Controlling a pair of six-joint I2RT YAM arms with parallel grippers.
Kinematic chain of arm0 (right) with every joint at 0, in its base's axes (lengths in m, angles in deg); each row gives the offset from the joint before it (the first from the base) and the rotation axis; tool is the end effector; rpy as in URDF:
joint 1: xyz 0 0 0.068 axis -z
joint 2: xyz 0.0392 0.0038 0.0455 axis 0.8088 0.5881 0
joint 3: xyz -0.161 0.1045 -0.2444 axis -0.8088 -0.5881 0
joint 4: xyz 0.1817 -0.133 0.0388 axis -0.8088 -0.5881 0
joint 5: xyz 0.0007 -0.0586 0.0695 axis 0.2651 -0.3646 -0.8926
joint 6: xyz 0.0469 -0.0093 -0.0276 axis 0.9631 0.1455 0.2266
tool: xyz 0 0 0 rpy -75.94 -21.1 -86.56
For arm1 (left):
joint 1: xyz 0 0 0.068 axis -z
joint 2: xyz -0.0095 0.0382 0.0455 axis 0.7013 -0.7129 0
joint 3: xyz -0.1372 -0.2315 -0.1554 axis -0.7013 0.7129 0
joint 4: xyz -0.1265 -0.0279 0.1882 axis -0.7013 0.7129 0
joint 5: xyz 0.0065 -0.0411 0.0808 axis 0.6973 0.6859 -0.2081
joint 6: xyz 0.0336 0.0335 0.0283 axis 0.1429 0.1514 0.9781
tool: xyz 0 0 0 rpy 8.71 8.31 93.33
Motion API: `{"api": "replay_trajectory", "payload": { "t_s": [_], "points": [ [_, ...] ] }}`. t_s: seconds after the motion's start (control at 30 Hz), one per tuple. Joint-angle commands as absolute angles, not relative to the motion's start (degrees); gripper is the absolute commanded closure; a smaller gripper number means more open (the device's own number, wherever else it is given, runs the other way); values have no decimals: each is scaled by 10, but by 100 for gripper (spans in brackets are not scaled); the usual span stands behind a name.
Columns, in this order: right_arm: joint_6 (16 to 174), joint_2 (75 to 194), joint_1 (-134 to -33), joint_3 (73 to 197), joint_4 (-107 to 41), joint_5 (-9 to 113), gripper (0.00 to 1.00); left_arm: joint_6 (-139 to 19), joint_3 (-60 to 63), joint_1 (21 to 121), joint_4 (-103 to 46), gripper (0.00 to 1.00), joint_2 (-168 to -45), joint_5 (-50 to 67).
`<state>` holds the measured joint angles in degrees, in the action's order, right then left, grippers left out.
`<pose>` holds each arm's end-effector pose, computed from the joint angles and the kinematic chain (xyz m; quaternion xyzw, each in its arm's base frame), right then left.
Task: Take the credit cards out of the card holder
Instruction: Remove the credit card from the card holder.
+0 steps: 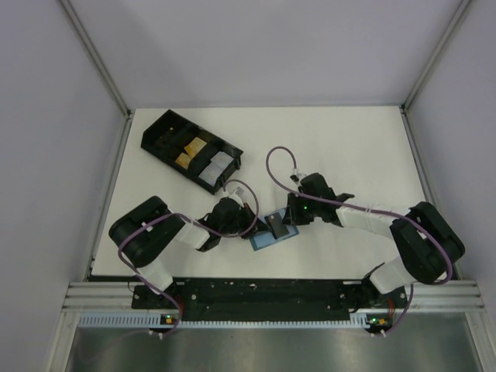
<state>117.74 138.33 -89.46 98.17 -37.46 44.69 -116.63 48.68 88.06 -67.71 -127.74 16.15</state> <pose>0.1978 0.1531 0.2211 -0.0917 0.9305 0.2834 0.2133 0.1905 -0.1949 0.1771 -0.1202 0.8552 -0.4726 0.1753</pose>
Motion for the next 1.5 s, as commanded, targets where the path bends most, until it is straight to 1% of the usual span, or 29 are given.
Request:
{"api": "replay_trajectory", "payload": {
  "t_s": [0.0, 0.2, 0.3, 0.57, 0.77, 1.03, 1.23, 1.47],
  "points": [
    [1179, 1373, -892, 1012, -357, 420, 80, -1161, 492, 879, -682, 100, -1260, 165],
    [1186, 1417, -890, 1015, -337, 420, 80, -1161, 496, 879, -674, 100, -1252, 164],
    [1196, 1432, -882, 1005, -331, 423, 83, -1158, 501, 879, -666, 100, -1243, 162],
    [1217, 1443, -861, 968, -331, 436, 85, -1168, 525, 874, -657, 100, -1221, 158],
    [1214, 1442, -854, 965, -336, 441, 85, -1169, 557, 873, -651, 100, -1192, 158],
    [1207, 1438, -854, 975, -335, 437, 85, -1147, 609, 861, -636, 100, -1098, 146],
    [1191, 1410, -854, 975, -331, 431, 84, -1126, 632, 856, -617, 100, -1025, 131],
    [1176, 1364, -854, 976, -330, 414, 79, -1115, 652, 851, -645, 100, -970, 127]
  ]
}}
